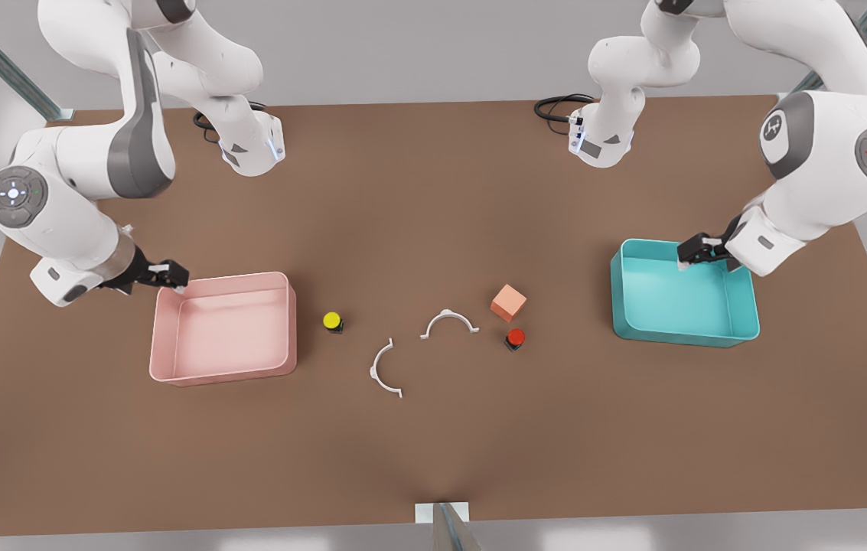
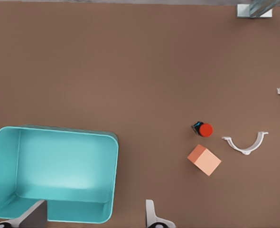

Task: Place the red button in the blue storage box with the left arm, and place the yellow button in the pink storage box with the right arm

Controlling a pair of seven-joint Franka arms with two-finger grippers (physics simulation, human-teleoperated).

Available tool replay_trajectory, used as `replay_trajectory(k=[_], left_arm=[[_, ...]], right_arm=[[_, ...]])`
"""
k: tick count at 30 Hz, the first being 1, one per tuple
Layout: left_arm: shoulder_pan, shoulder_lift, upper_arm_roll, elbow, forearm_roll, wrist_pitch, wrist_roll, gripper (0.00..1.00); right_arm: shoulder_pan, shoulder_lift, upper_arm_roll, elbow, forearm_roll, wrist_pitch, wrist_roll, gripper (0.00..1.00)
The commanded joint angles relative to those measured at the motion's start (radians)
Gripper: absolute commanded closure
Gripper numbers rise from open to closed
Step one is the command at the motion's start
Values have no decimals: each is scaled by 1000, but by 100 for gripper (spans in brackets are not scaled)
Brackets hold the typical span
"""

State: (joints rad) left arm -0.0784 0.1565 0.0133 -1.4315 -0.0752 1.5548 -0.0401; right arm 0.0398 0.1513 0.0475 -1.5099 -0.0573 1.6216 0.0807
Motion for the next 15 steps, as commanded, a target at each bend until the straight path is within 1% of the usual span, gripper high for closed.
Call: replay_trajectory(k=[1,2,3,4,6,7,10,11,12,15], left_arm=[[5,3,-3,2,15,38,-15,0],[3,15,-6,2,15,39,-9,0],[-78,75,-29,22,18,47,-12,0],[-181,159,-29,40,18,65,-11,0],[-264,265,-27,39,20,226,-79,0],[-287,316,-27,37,20,294,-136,0],[-296,412,-27,23,12,447,-164,0],[-296,445,-27,22,12,507,-164,0],[-296,454,-27,22,11,525,-167,0],[-325,503,-27,-4,6,634,-207,0]], right_arm=[[2,-1,0,0,-1,41,76,0],[3,1,0,0,-1,41,76,0],[2,2,0,0,-1,41,76,0],[2,2,2,0,-1,41,76,0],[0,2,0,0,-1,41,76,0],[0,7,0,0,1,41,74,0],[38,14,6,2,1,70,80,0],[51,34,46,2,1,106,80,0],[71,43,64,2,1,113,80,0],[111,96,83,2,2,190,82,0]])
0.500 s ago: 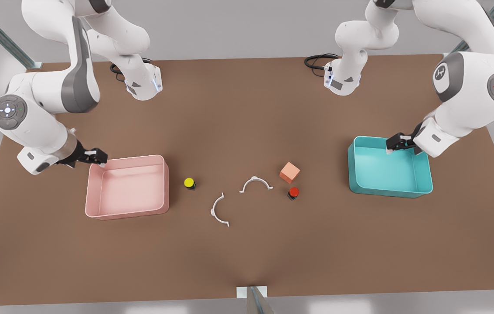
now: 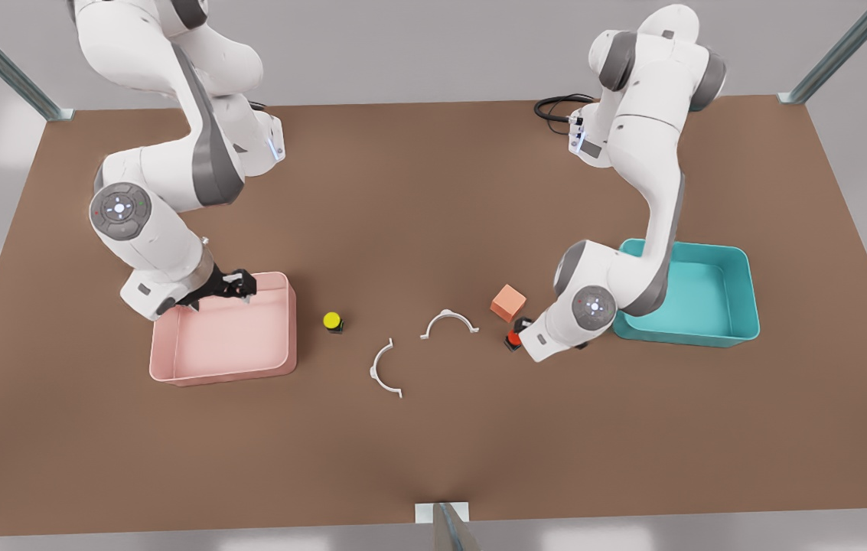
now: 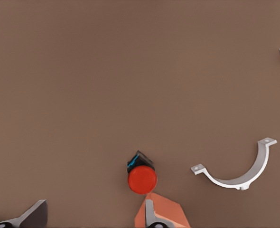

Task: Place the red button in the blue storage box with the left arm, and place the yellow button in the pink storage box with the right arm

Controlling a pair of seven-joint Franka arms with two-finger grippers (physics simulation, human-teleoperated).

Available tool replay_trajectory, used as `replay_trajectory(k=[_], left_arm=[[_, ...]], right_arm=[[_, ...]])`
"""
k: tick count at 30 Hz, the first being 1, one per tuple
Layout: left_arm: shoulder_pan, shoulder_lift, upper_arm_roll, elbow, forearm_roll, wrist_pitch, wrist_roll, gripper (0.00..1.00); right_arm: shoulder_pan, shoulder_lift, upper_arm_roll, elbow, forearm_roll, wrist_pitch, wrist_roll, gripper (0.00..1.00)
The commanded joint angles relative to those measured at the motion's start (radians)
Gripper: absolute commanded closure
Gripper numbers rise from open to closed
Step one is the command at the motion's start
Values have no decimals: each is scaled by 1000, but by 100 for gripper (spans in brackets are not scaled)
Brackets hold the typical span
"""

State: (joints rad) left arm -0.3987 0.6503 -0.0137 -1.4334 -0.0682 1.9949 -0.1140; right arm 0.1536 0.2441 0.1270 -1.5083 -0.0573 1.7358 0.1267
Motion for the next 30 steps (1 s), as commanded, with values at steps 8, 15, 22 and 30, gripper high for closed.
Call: replay_trajectory(k=[8,15,22,30], left_arm=[[-57,9,0,-174,-2,389,-202,0],[-57,32,0,-223,-5,394,-202,0],[-55,45,0,-240,-5,412,-202,0],[-54,51,0,-240,-5,427,-202,49]], right_arm=[[175,187,79,-79,-7,260,476,0],[165,233,69,-167,-64,413,533,0],[149,282,75,-236,-65,498,571,0],[139,274,77,-378,-67,656,571,0]])
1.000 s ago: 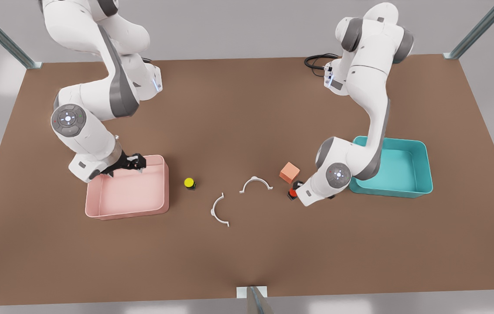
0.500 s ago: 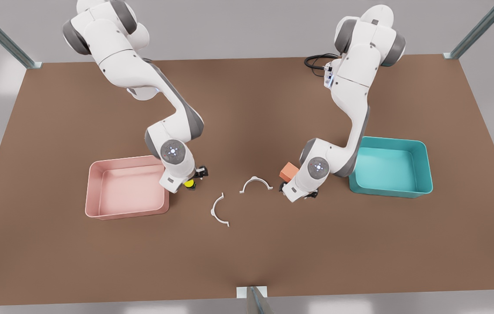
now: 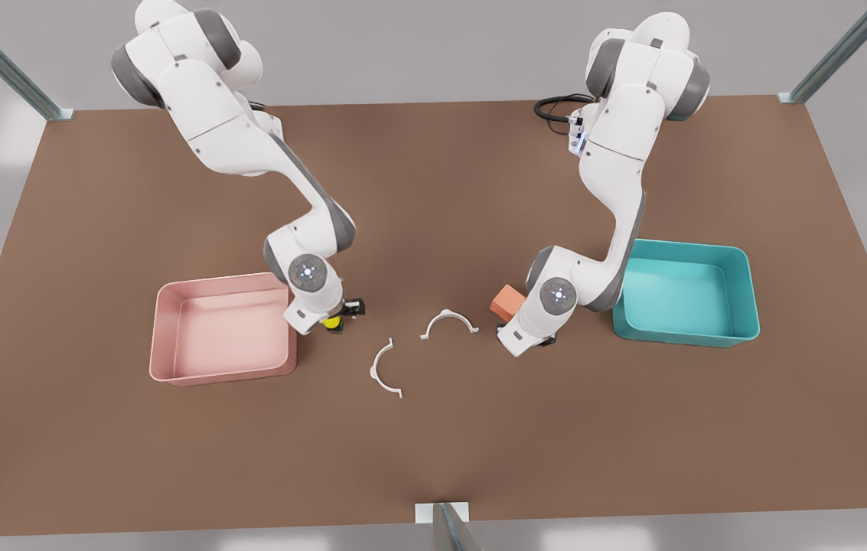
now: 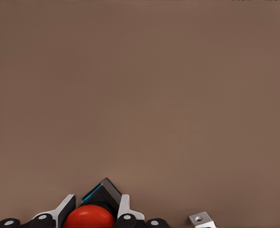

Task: Place the red button in the blue storage box with the left arm, and place the yellow button in the pink storage box with the right arm

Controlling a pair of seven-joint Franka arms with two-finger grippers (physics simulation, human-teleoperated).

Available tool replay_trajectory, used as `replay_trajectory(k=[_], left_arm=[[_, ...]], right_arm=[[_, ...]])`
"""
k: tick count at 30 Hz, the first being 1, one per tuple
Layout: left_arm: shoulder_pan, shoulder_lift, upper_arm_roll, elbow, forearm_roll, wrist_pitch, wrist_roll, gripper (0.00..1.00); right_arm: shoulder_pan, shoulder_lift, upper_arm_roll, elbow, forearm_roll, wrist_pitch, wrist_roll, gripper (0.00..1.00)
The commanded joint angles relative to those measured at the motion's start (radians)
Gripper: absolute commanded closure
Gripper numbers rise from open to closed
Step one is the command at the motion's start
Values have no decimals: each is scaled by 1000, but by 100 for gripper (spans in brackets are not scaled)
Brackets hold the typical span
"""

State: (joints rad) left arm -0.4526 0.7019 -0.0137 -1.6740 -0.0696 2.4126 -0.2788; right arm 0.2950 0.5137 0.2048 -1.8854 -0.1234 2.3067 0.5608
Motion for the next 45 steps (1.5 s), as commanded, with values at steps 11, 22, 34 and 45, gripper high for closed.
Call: replay_trajectory(k=[11,22,34,45], left_arm=[[225,-455,3,-266,1,-277,340,50],[554,-391,9,-363,17,-449,819,0],[433,-301,1,405,65,-699,159,0],[423,-312,-2,433,79,-767,159,0]], right_arm=[[-19,49,-7,-87,-27,254,139,0],[-23,60,-8,-83,-28,273,137,47],[-88,-78,-7,57,-28,11,51,58],[-352,-198,64,-178,-21,-90,-163,56]])
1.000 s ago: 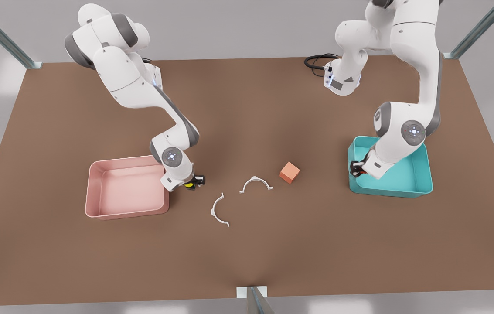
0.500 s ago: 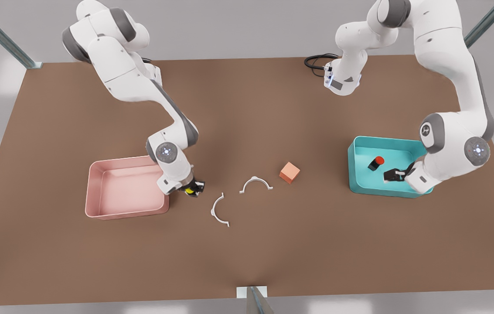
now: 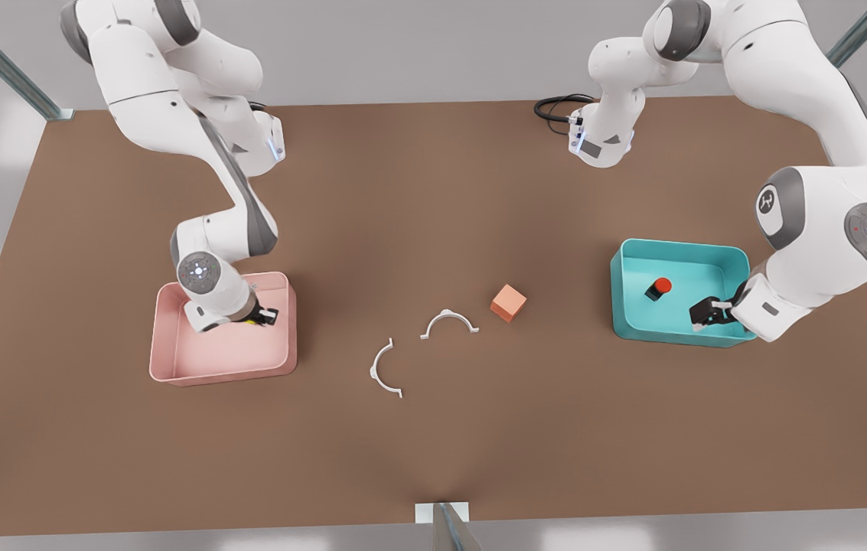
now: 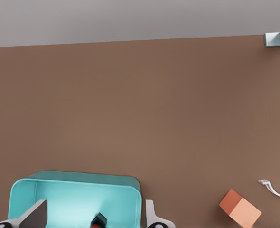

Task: Place the red button in the blue storage box with the left arm, and place the yellow button in the pink storage box with the right arm

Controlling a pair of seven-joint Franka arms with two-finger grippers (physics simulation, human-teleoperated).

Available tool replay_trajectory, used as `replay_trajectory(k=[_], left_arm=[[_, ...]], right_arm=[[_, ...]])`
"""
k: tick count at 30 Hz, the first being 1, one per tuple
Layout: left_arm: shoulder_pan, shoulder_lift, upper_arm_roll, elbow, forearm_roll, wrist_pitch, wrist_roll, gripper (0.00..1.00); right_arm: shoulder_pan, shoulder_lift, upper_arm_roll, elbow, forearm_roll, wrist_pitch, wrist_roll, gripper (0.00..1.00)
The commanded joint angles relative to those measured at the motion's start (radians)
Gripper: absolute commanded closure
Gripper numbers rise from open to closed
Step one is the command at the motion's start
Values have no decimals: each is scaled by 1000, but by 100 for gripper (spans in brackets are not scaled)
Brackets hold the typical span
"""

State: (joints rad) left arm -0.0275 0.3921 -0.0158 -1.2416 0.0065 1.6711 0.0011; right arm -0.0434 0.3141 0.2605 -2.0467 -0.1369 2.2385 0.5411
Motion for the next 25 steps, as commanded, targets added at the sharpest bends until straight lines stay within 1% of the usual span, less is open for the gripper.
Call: replay_trajectory(k=[1,3,5,6,7,8,11,12,13,14,15,16,17,18,19,20,21,22,23,24,25], left_arm=[[-2,-2,0,1,3,-25,-121,0],[-2,-2,0,1,1,-25,-119,0],[-2,-4,0,1,0,-25,-118,0],[-3,-4,0,1,0,-25,-118,0],[-2,-2,0,-1,-2,-25,-118,0],[-2,-4,0,-1,-2,-25,-116,0],[-2,-4,0,-1,-2,-25,-116,0],[-2,-4,0,-1,-3,-25,-115,0],[-2,-2,0,-1,-3,-25,-116,0],[-2,-4,0,-1,-2,-25,-116,0],[-2,-4,0,-1,-3,-25,-116,0],[-2,-2,0,-1,-3,-25,-116,0],[-2,-4,0,-1,-3,-25,-116,0],[-2,-4,0,-1,-3,-25,-116,0],[-2,-4,0,-1,-3,-25,-116,0],[-2,-2,0,-1,-3,-25,-116,0],[-2,-4,0,-1,-3,-25,-116,0],[-2,-4,0,-1,-3,-25,-116,0],[-3,-4,0,-1,-3,-25,-116,0],[-3,-2,0,-1,-3,-25,-116,0],[-3,-4,0,-1,-3,-25,-116,0]], right_arm=[[-30,13,8,-23,-7,-7,-173,56],[-67,29,8,-66,-9,73,-220,56],[-108,59,8,-66,-9,92,-293,56],[-116,59,8,-73,-7,89,-309,41],[-133,60,8,-75,-7,89,-328,23],[-131,60,8,-75,-7,87,-328,0],[-130,71,9,-58,-9,78,-328,0],[-130,69,20,-24,-9,58,-331,0],[-128,69,25,43,-9,-32,-329,0],[-128,69,39,121,-9,-94,-334,0],[-130,66,66,233,-9,-201,-360,0],[-133,50,104,316,-6,-342,-401,0],[-138,13,161,426,16,-502,-403,0],[-139,-10,189,511,16,-543,-415,0],[-142,-15,187,675,51,-670,-431,0],[-119,-29,135,741,69,-734,-425,0],[54,-115,-87,700,71,-691,-425,0],[76,-202,-135,562,74,-622,-423,0],[147,-257,-240,482,114,-577,-429,0],[198,-236,-296,471,117,-573,-432,0],[204,-227,-291,479,115,-574,-434,0]])
